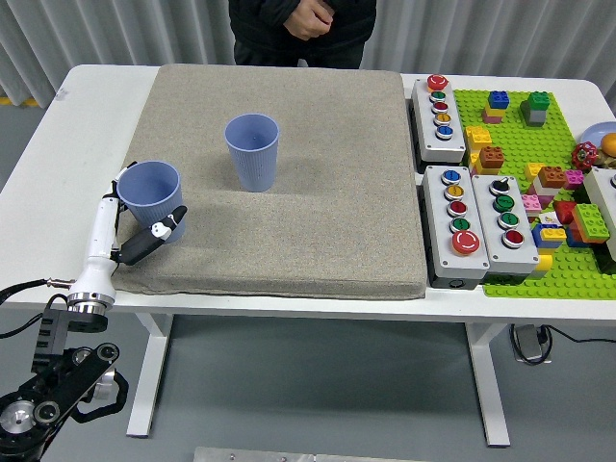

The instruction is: Pick cup pour cup place

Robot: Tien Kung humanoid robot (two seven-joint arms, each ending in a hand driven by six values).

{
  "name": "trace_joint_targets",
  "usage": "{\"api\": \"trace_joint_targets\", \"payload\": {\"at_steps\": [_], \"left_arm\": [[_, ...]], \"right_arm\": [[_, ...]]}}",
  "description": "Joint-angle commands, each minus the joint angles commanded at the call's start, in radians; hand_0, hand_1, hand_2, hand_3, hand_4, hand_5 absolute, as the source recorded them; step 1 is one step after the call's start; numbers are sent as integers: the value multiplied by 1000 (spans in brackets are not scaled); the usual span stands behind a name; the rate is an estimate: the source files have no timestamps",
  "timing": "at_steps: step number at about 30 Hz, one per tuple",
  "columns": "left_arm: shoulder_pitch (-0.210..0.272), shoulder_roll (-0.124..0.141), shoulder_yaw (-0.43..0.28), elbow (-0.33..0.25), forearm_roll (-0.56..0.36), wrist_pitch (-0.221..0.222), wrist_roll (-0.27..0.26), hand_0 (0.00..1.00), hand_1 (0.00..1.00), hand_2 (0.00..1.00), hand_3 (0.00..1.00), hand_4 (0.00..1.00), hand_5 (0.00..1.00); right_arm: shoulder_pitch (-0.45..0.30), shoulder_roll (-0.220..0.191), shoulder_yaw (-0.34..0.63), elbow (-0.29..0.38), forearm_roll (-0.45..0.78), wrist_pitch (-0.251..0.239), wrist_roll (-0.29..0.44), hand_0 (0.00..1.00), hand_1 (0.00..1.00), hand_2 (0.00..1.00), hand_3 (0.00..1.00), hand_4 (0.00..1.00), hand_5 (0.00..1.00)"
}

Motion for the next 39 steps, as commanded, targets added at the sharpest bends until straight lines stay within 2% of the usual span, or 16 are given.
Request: {"api": "trace_joint_targets", "payload": {"at_steps": [6,12,24,30,36,39], "left_arm": [[29,2,-14,-27,31,-10,0,705,752,932,945,965,550],[64,21,-43,-63,51,-15,5,712,760,942,953,967,550],[124,49,-76,-76,49,-31,-13,715,762,950,948,968,552],[135,56,-88,-80,43,-32,-21,716,763,948,941,966,549],[159,68,-107,-119,47,-39,-18,718,766,950,942,966,550],[179,85,-114,-167,25,-36,-15,723,769,955,942,967,552]], "right_arm": [[-8,2,-1,0,1,0,-2,686,637,588,593,2,143],[-14,2,-1,-1,-1,2,-1,686,637,588,593,2,143],[-15,1,-10,-4,15,2,5,686,638,588,593,2,143],[-14,0,-10,-4,16,2,6,686,638,588,592,2,144],[-13,-1,-10,-5,22,1,9,686,638,587,592,2,143],[-11,-2,-10,-4,22,0,8,686,637,587,592,2,143]]}}
